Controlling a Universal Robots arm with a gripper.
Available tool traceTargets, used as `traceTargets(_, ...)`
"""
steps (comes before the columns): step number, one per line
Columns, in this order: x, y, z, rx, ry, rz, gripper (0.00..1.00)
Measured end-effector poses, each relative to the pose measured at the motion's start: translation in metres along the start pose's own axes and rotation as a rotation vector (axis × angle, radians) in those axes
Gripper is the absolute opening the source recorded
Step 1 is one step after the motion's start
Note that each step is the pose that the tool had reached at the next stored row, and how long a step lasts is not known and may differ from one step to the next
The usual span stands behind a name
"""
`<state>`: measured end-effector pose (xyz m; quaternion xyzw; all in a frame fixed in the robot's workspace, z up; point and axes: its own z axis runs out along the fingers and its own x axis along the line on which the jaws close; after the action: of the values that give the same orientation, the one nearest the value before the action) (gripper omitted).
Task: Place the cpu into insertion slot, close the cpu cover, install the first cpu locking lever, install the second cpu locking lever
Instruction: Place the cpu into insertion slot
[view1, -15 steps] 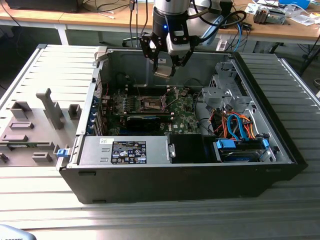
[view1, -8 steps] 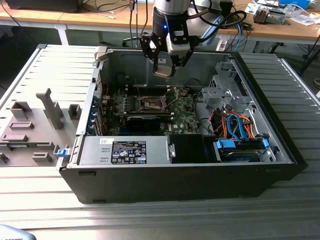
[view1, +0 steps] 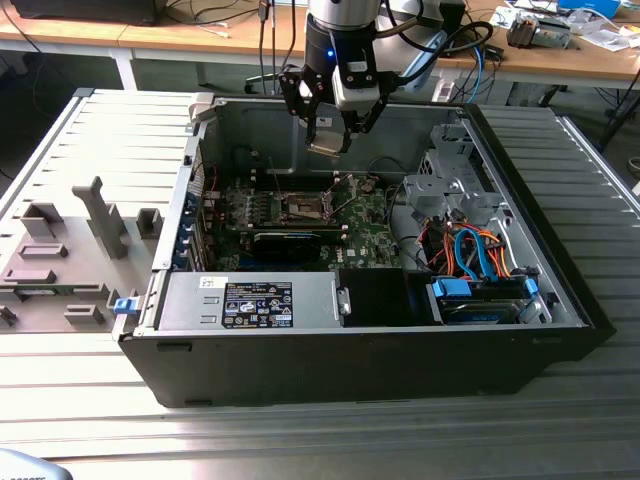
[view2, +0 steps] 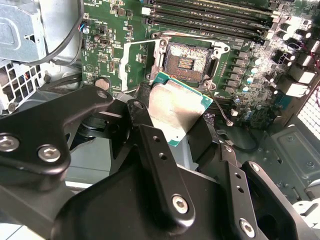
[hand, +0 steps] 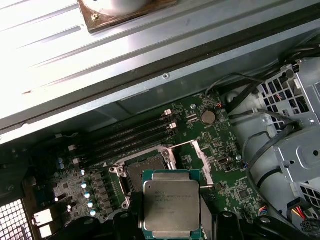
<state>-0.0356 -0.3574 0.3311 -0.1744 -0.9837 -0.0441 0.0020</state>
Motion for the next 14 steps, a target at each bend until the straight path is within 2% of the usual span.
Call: traceTargets(14,0.0,0.0,0.0,-0.0002,-0.0008,0.01,0.54)
